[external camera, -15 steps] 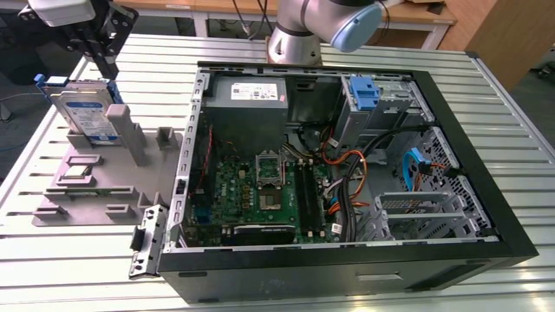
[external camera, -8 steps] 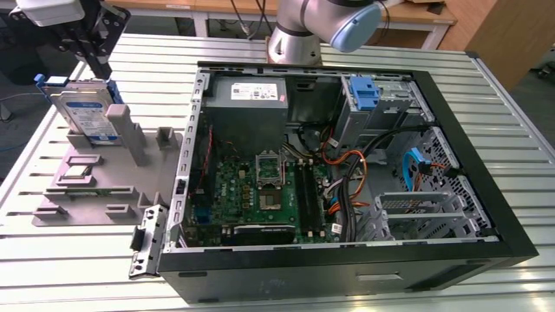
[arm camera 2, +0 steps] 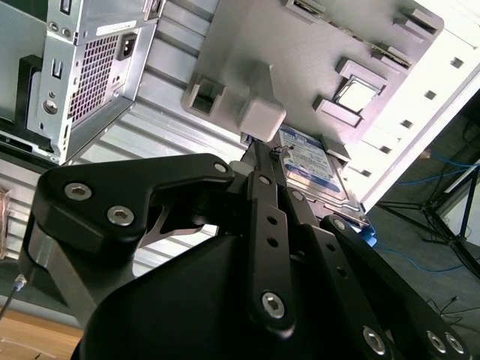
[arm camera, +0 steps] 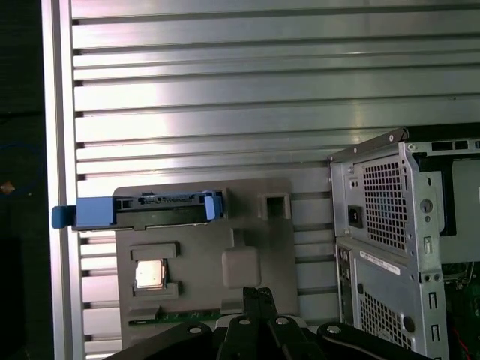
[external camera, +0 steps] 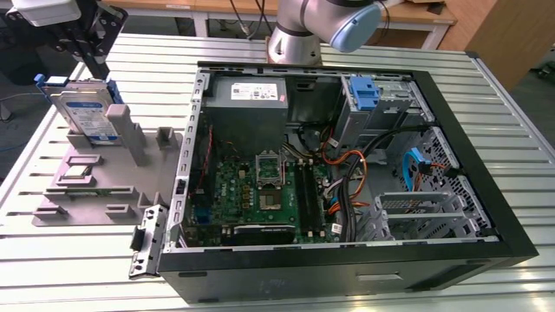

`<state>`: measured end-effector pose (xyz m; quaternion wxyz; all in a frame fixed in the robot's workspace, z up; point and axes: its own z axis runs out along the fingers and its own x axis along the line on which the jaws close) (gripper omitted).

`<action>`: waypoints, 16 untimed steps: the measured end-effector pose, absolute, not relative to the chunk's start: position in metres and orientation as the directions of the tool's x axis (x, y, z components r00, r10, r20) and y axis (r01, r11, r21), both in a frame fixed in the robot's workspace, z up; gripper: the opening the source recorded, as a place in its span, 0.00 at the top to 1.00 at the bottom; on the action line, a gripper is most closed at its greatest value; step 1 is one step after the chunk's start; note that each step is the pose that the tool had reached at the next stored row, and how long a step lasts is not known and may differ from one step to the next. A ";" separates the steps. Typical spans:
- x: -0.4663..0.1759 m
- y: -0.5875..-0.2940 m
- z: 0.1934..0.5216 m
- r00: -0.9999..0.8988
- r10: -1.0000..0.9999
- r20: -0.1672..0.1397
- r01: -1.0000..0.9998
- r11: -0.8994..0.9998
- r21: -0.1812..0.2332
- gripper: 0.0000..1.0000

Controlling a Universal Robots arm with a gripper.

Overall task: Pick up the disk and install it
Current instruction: 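Reach for the disk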

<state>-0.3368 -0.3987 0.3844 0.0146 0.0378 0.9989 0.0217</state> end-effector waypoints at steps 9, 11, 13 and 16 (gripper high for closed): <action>-0.341 -0.399 0.383 -0.997 0.076 -0.027 0.075 0.996 0.044 0.89; -0.343 -0.398 0.383 -0.997 0.076 -0.028 0.075 0.996 0.044 0.89; -0.345 -0.398 0.382 -0.997 0.076 -0.028 0.075 0.996 0.044 0.89; -0.349 -0.398 0.382 -0.997 0.076 -0.028 0.075 0.996 0.044 0.89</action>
